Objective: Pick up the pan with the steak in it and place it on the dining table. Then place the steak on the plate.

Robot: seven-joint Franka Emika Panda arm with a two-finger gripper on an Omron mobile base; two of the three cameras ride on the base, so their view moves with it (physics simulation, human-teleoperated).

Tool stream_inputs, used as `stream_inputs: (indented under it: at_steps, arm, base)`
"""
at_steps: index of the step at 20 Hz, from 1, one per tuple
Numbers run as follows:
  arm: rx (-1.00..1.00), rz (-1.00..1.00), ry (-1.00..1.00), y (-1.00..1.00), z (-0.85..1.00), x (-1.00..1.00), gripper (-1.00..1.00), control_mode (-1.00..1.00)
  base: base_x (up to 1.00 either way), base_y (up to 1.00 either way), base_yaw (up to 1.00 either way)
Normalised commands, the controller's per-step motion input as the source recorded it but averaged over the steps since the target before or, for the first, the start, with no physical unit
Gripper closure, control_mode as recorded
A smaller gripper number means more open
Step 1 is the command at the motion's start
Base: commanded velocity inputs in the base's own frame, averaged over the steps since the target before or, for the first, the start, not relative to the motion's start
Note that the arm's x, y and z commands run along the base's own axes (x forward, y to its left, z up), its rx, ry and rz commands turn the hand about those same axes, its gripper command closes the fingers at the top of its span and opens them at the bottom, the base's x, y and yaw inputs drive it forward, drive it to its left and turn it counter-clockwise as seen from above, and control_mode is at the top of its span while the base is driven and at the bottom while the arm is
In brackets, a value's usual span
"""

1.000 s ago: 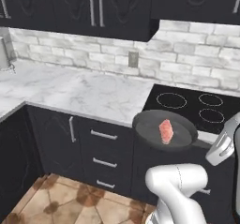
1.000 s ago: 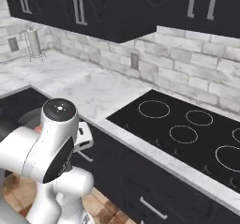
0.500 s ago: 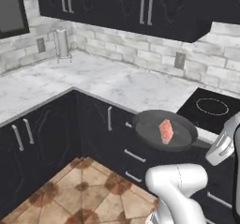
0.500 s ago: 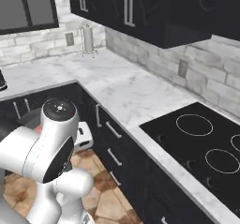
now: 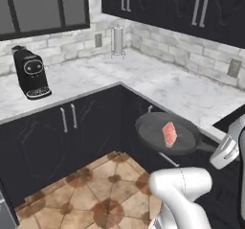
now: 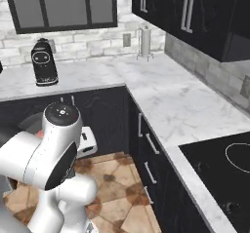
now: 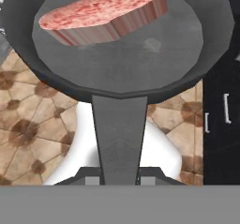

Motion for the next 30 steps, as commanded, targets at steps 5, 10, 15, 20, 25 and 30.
stream_inputs:
  at_steps: [5,10,15,20,25,30]
  arm:
    - [0.00,0.00,0.00,0.00,0.00,0.00,1.00,1.00]
    - [0.00,0.00,0.00,0.00,0.00,0.00,1.00,1.00]
    - [0.00,0.00,0.00,0.00,0.00,0.00,1.00,1.00]
    - [0.00,0.00,0.00,0.00,0.00,0.00,1.00,1.00]
    - [0.00,0.00,0.00,0.00,0.00,0.00,1.00,1.00]
    - [0.00,0.00,0.00,0.00,0.00,0.00,1.00,1.00]
  base:
    - [-0.06,0.00,0.50]
    - [-0.05,0.00,0.50]
    - [-0.05,0.00,0.50]
    - [-0.05,0.00,0.50]
    - [-0.05,0.00,0.50]
    - [-0.04,0.00,0.50]
